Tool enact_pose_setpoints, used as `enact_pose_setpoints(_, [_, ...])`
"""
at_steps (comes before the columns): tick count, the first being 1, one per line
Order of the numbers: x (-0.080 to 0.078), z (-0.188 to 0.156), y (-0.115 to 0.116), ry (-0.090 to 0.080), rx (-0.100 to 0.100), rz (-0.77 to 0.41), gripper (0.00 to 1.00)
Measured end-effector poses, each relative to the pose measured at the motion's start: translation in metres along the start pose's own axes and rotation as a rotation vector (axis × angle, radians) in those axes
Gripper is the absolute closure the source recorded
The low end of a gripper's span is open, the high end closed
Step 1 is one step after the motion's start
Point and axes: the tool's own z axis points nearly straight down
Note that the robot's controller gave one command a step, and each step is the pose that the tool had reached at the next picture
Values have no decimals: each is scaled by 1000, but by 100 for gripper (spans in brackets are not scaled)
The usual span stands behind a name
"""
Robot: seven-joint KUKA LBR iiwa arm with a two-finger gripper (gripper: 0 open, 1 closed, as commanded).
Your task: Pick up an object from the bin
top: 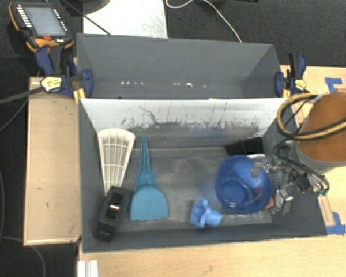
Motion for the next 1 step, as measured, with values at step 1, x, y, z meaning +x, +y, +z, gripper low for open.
enact_pose_setpoints(1, [-5,1,-4,-4,2,-154,0])
